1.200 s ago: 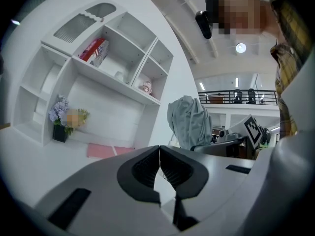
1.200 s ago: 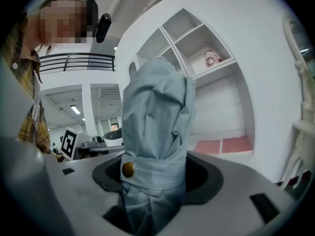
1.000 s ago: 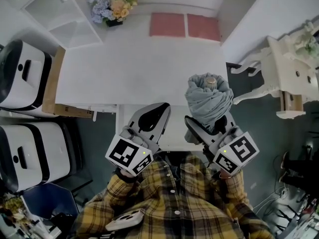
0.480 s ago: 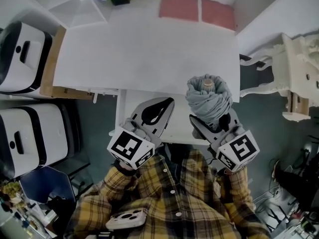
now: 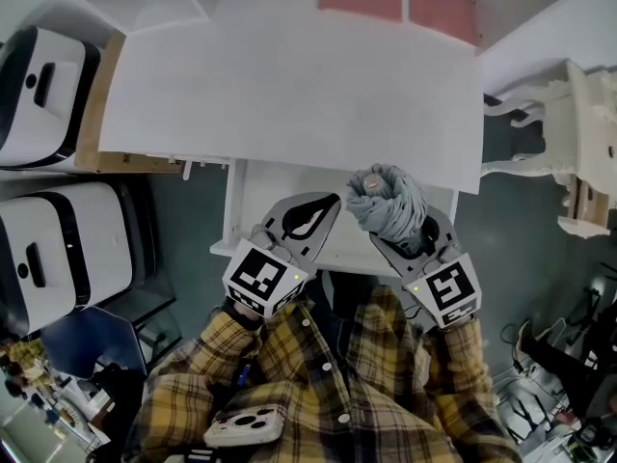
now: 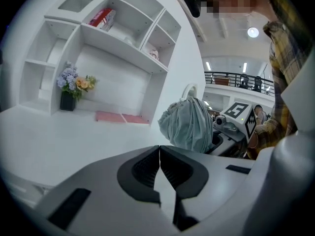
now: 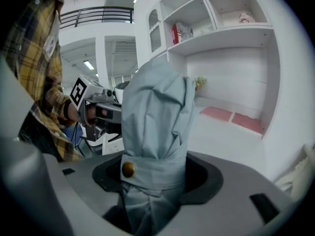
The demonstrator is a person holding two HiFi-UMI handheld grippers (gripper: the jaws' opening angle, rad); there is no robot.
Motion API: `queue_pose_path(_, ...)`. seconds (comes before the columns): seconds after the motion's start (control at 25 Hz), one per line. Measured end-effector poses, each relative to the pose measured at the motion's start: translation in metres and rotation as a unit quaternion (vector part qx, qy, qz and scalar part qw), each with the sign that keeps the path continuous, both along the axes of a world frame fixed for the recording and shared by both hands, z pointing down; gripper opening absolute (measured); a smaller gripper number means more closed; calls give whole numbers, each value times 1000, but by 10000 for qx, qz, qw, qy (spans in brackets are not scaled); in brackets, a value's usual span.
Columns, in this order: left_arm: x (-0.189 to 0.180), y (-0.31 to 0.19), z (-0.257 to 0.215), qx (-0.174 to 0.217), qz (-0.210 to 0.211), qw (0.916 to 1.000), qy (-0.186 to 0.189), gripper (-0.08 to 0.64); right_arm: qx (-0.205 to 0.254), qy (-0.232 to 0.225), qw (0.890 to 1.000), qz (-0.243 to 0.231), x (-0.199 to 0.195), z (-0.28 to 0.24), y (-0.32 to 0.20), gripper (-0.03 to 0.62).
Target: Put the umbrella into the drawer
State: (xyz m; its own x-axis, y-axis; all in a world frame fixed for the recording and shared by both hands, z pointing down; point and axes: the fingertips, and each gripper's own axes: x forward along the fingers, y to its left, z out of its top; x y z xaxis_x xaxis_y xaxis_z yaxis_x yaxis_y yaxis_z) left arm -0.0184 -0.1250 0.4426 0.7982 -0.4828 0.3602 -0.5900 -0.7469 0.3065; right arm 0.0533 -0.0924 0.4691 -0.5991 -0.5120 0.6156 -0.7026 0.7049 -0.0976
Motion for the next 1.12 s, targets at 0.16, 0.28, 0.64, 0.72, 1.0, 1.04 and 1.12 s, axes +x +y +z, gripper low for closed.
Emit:
queue_pose_path(0.16,-2,3,27,-201,-10,9997,-165,20,-300,99,9995,-93,2,31,9,288)
queue_pose_path(0.28,-5,8,48,-392,-20,9989,-251,20,-495,245,9983,-181,4,56,14,288)
queue_pose_path(0.64,-25,17,94,-707,-92,9961,-518,20,-833,1054,9873,-845,-1,119,22,288)
queue_pose_path(0.72,-27,19,101,-767,-109,9954,-556,20,-930,1142,9843,-972,-3,131,24,288)
queue_pose_path(1.0,-29,28,115,-908,-131,9938,-635,20,-1326,1283,9771,-1057,-7,176,31,288)
queue_pose_path(1.04,-28,29,116,-926,-144,9936,-637,20,-1358,1300,9762,-1080,-7,181,32,288)
queue_pose_path(1.12,-26,29,119,-944,-158,9934,-630,20,-1404,1323,9748,-1119,-8,189,31,288)
